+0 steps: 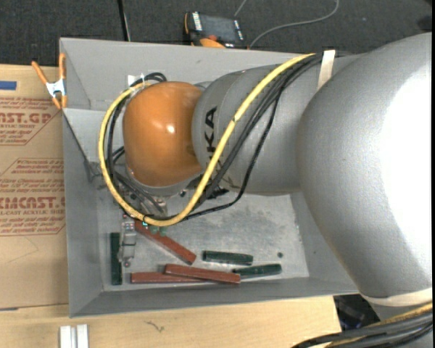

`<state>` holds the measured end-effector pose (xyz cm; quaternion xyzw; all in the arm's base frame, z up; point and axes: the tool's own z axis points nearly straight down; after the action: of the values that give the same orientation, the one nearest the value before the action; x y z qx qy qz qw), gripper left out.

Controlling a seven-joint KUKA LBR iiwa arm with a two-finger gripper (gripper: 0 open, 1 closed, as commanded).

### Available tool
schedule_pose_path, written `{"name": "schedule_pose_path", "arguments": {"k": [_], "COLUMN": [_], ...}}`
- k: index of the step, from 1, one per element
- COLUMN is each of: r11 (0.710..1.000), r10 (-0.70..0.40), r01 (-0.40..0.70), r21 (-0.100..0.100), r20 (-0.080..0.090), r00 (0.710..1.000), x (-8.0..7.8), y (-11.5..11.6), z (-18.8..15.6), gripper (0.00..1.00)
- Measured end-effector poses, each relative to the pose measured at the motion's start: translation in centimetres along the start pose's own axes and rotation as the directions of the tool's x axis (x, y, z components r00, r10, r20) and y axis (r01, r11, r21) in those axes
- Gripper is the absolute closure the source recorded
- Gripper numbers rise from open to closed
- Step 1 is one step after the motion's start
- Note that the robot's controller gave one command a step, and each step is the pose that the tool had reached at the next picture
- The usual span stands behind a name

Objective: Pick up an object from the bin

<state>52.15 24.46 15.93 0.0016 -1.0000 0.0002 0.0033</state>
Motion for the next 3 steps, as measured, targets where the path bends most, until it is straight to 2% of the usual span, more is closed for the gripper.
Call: {"name": "schedule_pose_path", "arguments": {"k": [1,2,3], "r11": [1.000,1.000,1.000], "r10": [0.025,-0.023,-0.029], "r01": [-0.025,0.023,0.029], "r21": [0.000,0.004,-0.002], "r20": [0.003,0.006,0.007], "r00": [1.000,1.000,1.000], "x": [0.0,-0.6,-0.6], "y": [0.1,-8.1,-7.5], "z": [4.4,9.2,8.9], "gripper": [0.00,0.00,1.00]}}
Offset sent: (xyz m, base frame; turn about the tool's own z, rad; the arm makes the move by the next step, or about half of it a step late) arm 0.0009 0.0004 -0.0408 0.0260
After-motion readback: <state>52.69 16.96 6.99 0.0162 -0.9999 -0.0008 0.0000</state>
